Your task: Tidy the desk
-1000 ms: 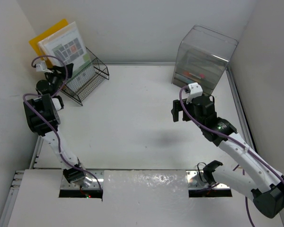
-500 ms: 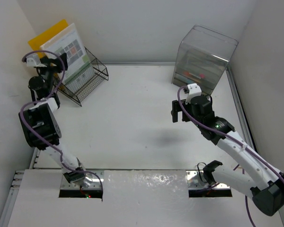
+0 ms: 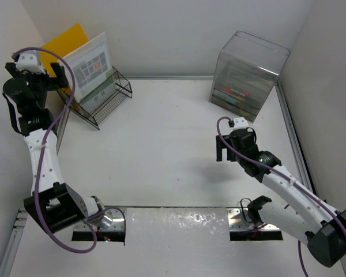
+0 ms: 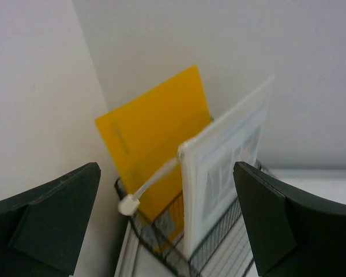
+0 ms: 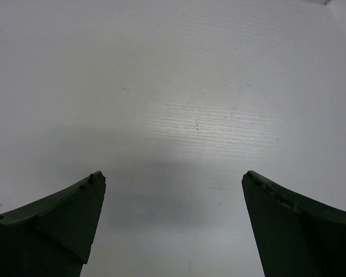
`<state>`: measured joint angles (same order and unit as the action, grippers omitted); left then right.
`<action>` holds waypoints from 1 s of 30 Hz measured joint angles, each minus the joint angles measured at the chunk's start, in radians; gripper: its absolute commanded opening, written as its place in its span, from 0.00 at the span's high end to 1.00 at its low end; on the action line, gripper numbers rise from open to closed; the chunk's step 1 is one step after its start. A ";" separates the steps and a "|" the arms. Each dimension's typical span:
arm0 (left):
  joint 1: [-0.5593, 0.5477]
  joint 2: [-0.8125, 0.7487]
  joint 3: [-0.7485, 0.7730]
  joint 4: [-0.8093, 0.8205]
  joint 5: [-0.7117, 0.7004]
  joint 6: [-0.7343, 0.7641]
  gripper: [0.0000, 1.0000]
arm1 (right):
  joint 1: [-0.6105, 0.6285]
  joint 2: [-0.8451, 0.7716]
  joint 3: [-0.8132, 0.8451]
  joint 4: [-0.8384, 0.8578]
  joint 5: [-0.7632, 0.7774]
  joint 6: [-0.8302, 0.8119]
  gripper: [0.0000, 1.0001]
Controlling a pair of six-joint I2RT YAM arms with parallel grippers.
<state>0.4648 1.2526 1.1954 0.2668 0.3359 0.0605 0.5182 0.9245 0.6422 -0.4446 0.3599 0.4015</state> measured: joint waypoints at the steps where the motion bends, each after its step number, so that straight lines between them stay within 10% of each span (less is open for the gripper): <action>1: 0.003 -0.018 0.001 -0.066 0.007 0.042 0.01 | -0.002 -0.007 -0.014 -0.006 0.000 0.004 0.01; 14: 0.061 -0.126 -0.360 -0.813 0.098 0.529 0.00 | -0.005 -0.182 -0.119 -0.045 -0.013 0.059 0.01; 30: 0.061 -0.500 -0.820 -0.707 -0.124 0.567 0.00 | -0.005 -0.257 -0.325 -0.098 0.153 0.194 0.01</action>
<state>0.5255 0.7528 0.3756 -0.4404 0.2123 0.6277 0.5129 0.6670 0.3176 -0.5423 0.5133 0.5957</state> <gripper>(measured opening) 0.996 0.989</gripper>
